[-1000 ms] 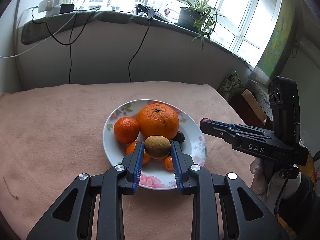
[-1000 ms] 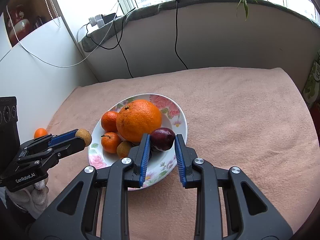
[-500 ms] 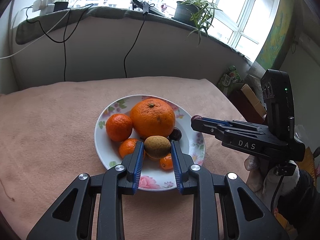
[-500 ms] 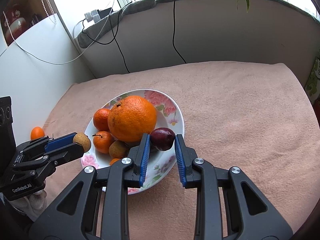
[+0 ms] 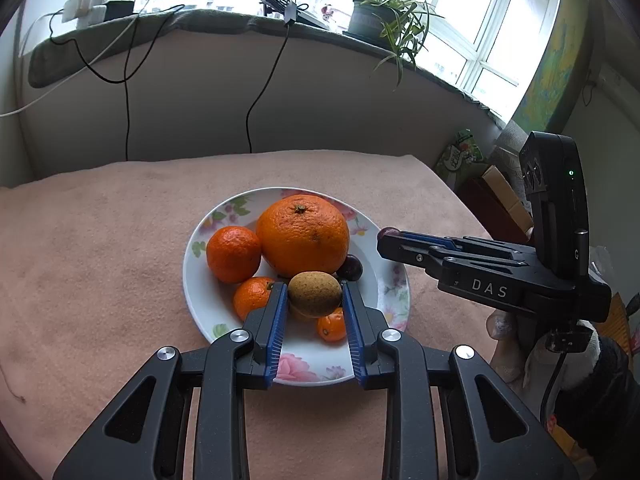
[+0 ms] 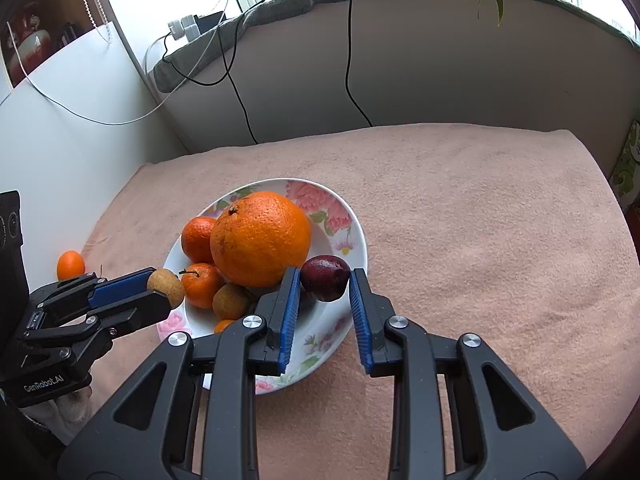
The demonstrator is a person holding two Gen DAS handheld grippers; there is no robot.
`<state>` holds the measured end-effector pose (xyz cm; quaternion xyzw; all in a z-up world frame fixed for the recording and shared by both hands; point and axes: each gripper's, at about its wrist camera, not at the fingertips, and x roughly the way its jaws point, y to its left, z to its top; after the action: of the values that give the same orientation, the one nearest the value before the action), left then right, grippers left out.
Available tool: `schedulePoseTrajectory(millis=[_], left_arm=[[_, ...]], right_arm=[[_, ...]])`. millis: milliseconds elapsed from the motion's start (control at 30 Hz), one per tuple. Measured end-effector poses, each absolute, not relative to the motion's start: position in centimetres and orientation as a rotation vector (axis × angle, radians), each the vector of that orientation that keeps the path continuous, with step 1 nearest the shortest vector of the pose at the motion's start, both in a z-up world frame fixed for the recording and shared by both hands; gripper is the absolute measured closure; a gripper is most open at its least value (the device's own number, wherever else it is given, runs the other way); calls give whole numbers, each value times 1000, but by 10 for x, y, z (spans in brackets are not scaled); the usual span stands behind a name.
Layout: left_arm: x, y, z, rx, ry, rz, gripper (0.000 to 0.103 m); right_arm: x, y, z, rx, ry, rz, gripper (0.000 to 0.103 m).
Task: Organize fruits
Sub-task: 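Lower the brown fruit onto the plate with the left gripper while the right gripper lowers the cherry there, then open the left gripper onto the plate while the right gripper releases the cherry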
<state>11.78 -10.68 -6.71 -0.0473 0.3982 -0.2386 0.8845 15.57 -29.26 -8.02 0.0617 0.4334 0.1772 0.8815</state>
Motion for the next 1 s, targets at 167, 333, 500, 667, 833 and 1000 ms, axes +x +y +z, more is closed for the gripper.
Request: schedulePoseTrajectory(millis=[167,333,500,667,833,1000], left_arm=[[118,-107,-67,-102,829,-492,77],[118,-105,-67,-100,829,-494,77],[118,-106,-68,-95,829,-491,76],[116,-106,-66,-93,819,-493,60],[114,-106,-65,-87,810,-491,52],[112,-103,-62,-88,798,-475,39]], right_arm=[[156,-293,-81,129,902,371,76],[156,-291,-81,125,901,377,76],[156,-287,-83,112,909,380,76],[157,-286,-84,107,916,379,76],[155,-287,-80,112,888,375,42],[153,-287,-73,114,870,382,32]])
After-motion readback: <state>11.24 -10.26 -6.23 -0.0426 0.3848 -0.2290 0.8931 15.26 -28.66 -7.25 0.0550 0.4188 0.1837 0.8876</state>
